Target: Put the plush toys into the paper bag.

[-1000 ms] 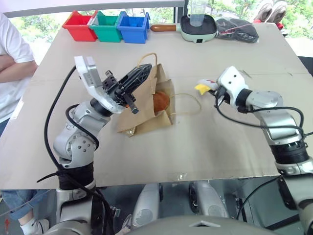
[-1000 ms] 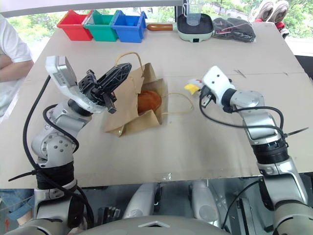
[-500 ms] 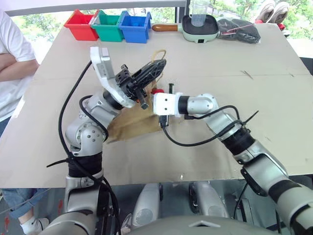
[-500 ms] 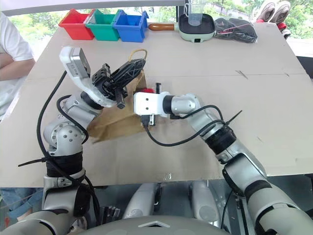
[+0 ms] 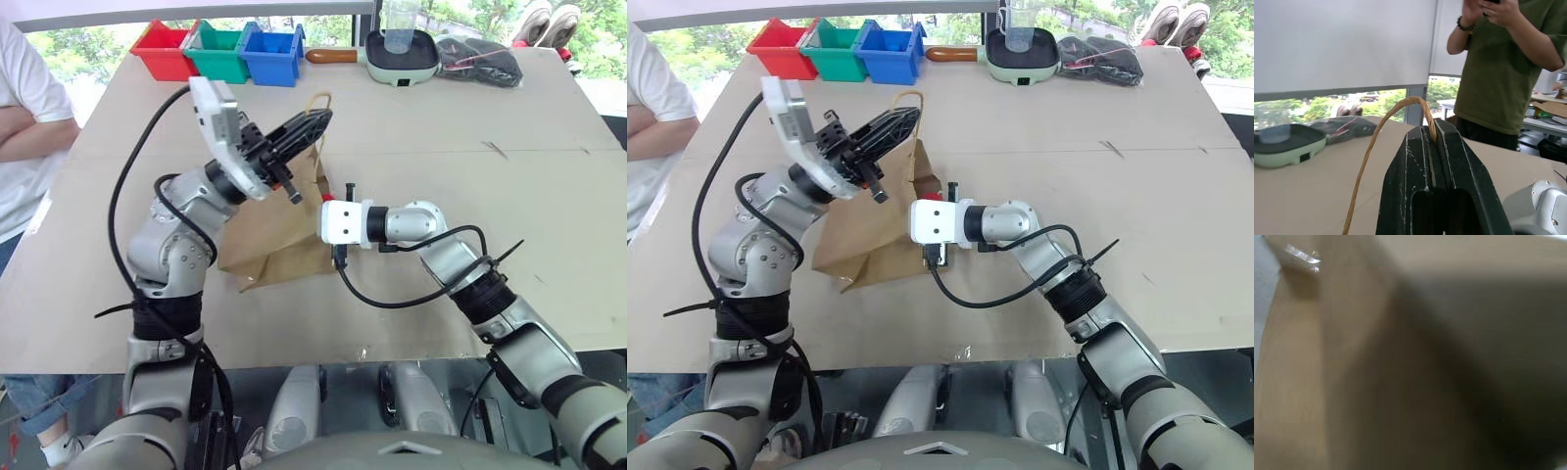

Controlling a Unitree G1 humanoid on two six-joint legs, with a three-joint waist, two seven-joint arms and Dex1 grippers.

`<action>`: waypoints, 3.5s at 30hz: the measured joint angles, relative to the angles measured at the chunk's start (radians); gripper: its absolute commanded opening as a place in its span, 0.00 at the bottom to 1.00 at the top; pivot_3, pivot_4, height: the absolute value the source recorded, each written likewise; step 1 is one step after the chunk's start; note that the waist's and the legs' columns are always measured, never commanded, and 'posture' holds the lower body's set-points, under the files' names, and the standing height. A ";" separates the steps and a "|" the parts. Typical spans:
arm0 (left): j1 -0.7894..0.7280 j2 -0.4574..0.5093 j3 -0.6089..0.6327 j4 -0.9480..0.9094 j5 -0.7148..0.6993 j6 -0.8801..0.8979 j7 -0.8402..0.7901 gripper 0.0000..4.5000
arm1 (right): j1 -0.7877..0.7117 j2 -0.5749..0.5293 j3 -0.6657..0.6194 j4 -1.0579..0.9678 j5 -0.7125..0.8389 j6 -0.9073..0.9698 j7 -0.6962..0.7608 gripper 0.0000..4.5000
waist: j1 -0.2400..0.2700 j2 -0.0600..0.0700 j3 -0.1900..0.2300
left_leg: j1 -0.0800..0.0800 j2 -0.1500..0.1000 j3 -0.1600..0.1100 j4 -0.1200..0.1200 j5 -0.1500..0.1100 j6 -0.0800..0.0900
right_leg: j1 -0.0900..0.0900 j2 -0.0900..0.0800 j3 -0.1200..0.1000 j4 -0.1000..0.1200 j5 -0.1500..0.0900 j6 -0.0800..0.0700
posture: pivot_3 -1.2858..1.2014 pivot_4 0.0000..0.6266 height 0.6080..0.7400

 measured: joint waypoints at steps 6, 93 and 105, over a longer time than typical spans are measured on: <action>-0.076 -0.103 -0.034 0.056 -0.012 -0.020 -0.056 0.00 | 0.007 -0.089 -0.062 -0.101 -0.013 0.044 -0.013 0.01 | 0.006 0.000 0.001 | -0.001 -0.001 0.001 0.001 0.000 0.000 | 0.000 -0.001 0.000 -0.001 0.000 0.000 | 0.52 0.24 1.00; 0.156 -0.088 0.006 -0.077 -0.047 -0.047 -0.029 0.00 | 0.002 0.090 -0.027 0.186 0.102 -0.028 0.116 0.01 | -0.003 0.000 0.002 | 0.000 0.000 0.000 0.000 0.000 0.000 | 0.000 -0.001 0.001 -0.001 0.000 0.000 | 0.52 0.24 1.00; 0.100 -0.122 -0.039 -0.022 -0.027 -0.087 -0.104 0.00 | 0.208 -0.089 -0.144 -0.176 0.153 0.137 0.104 0.01 | 0.008 0.000 0.002 | 0.000 0.000 0.000 0.000 0.000 0.000 | 0.000 -0.001 -0.001 0.000 0.000 0.000 | 0.52 0.24 1.00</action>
